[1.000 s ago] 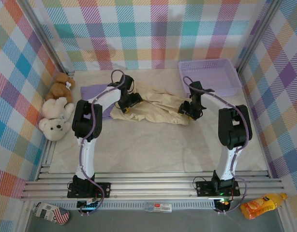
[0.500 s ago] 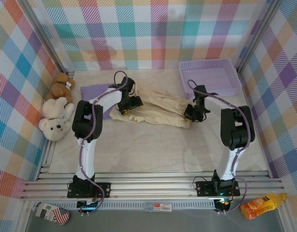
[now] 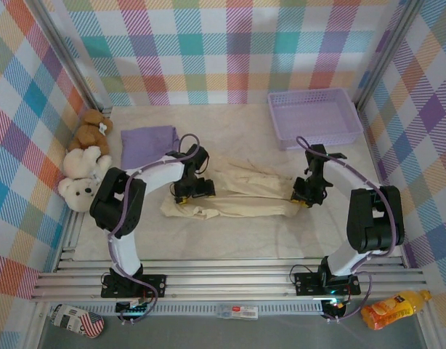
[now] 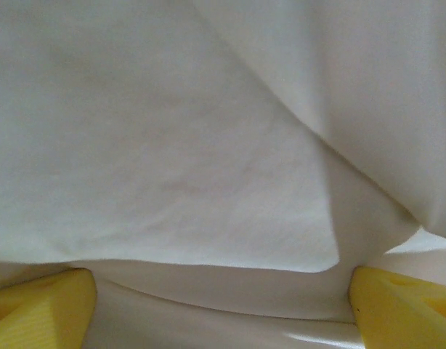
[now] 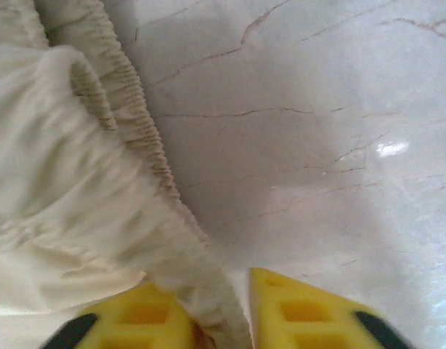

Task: Fold and stack the mixed laundry pile

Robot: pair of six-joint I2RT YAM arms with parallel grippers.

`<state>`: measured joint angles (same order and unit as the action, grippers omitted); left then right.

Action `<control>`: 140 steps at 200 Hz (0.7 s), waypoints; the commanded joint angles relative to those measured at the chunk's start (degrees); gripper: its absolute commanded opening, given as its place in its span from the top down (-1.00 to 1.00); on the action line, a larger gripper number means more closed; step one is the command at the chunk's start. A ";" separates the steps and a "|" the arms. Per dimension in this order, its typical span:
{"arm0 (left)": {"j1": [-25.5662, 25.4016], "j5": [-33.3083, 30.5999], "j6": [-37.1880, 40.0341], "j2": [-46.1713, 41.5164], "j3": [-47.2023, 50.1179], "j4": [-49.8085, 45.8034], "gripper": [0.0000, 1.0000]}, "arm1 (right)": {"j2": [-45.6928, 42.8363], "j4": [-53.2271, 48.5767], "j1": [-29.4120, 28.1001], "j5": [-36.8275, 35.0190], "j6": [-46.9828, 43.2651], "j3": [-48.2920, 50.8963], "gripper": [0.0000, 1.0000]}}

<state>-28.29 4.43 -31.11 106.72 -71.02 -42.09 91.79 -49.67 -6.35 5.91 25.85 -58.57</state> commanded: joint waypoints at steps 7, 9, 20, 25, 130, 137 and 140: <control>0.72 -5.33 -1.75 -4.80 -4.73 -8.59 -0.96 | -3.24 -3.97 0.31 -1.48 -2.92 -7.11 0.18; 0.77 -5.44 -1.82 -5.13 -5.22 -8.68 -0.99 | -3.56 -4.15 0.20 -1.38 -3.00 -7.62 0.17; 0.78 -5.48 -2.19 -6.53 -7.71 -9.13 -1.00 | -4.83 -4.31 -0.90 -0.43 -3.84 -10.53 0.16; 0.78 -5.00 -2.28 -7.04 -8.73 -9.15 -1.00 | -5.15 -4.32 -1.57 0.33 -4.28 -11.56 0.16; -3.86 -2.89 -7.37 -3.99 8.60 3.80 0.45 | 8.87 13.39 -7.32 10.43 7.67 -6.69 0.57; -3.86 -3.58 -6.84 -3.36 9.27 3.52 0.46 | 10.39 12.49 -6.13 9.62 8.37 -7.04 0.59; -3.84 -3.81 -6.51 -3.16 9.50 3.29 0.47 | 10.87 12.28 -5.53 9.11 8.59 -7.02 0.59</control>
<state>-32.34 3.51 -37.30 102.06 -63.61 -39.72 98.54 -39.48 -15.33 15.77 30.35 -65.08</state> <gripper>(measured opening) 0.274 0.214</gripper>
